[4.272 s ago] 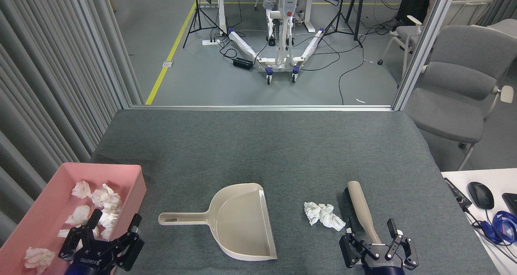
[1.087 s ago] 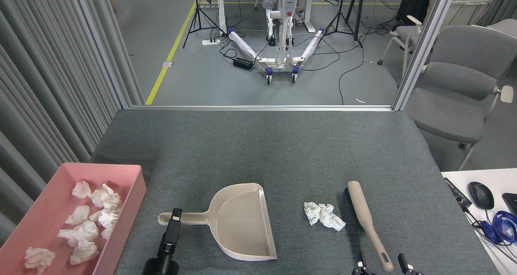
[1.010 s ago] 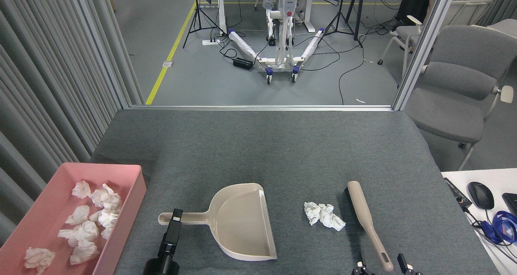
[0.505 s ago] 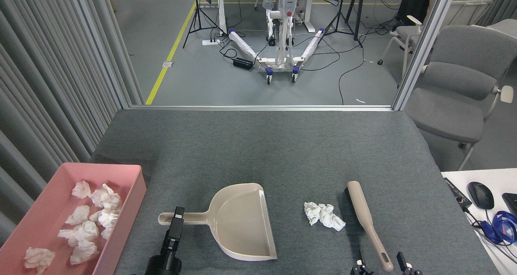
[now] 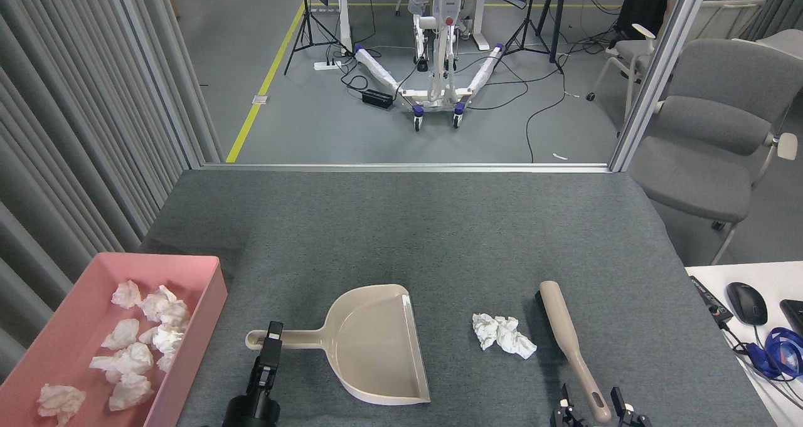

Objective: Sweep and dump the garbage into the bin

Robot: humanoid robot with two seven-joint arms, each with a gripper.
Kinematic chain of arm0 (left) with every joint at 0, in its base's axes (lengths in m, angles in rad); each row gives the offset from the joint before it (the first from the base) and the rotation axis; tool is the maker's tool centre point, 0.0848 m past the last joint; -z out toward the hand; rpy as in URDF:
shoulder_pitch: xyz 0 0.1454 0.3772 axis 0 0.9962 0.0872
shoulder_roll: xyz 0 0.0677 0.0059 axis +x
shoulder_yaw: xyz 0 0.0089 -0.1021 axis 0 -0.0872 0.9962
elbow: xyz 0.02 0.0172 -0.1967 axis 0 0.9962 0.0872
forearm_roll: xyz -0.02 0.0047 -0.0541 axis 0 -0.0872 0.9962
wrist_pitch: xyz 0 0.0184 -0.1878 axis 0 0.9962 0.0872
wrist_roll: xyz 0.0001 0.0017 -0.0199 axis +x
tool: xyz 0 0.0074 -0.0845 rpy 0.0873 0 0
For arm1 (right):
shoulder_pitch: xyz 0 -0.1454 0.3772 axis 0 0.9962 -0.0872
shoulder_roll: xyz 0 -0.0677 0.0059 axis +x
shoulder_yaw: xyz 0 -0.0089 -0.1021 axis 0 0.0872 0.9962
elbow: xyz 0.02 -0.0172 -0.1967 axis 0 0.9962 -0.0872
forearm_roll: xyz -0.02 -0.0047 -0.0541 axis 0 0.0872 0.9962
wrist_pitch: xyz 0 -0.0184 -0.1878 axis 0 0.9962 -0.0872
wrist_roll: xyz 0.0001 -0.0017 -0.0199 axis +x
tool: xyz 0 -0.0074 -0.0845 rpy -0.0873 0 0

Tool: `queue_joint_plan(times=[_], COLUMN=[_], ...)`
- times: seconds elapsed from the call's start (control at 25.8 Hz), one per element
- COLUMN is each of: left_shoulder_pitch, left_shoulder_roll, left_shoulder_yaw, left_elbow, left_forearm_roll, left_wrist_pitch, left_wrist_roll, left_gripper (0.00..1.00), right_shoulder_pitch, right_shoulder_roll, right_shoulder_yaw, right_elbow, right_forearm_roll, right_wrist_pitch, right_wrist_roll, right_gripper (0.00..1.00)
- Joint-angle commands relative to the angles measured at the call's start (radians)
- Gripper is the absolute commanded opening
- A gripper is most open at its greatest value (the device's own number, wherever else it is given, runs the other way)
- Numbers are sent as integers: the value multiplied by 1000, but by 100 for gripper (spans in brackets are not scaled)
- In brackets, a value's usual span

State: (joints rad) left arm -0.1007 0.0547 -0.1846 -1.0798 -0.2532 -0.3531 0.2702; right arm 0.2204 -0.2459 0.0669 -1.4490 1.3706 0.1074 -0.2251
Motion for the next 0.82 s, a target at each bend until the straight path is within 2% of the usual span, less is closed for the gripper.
queue_joint_plan(times=[0.0,0.16,0.5,0.7,0.78], left_shoulder_pitch=[1,1,4,4,2], left_shoulder_roll=[0,0,0,0,0], left_shoulder_yaw=[1,1,1,1,1], left_elbow=[6,6,20,29,31], left_forearm_roll=[0,-1,-26,-44,-54], left_wrist_pitch=[-7,-14,-38,-52,-52], left_wrist_roll=[0,1,1,1,3], left_gripper=[52,40,20,7,6], right_shoulder_pitch=[-10,-12,-10,-10,-3], right_shoulder_roll=[-3,-3,-7,-10,-10], right_shoulder_yaw=[1,1,2,2,1], right_elbow=[1,1,2,1,-2], right_forearm_roll=[1,2,2,1,-1], right_wrist_pitch=[2,0,-40,-48,-63], right_wrist_roll=[0,0,1,0,0], right_gripper=[59,43,2,0,0])
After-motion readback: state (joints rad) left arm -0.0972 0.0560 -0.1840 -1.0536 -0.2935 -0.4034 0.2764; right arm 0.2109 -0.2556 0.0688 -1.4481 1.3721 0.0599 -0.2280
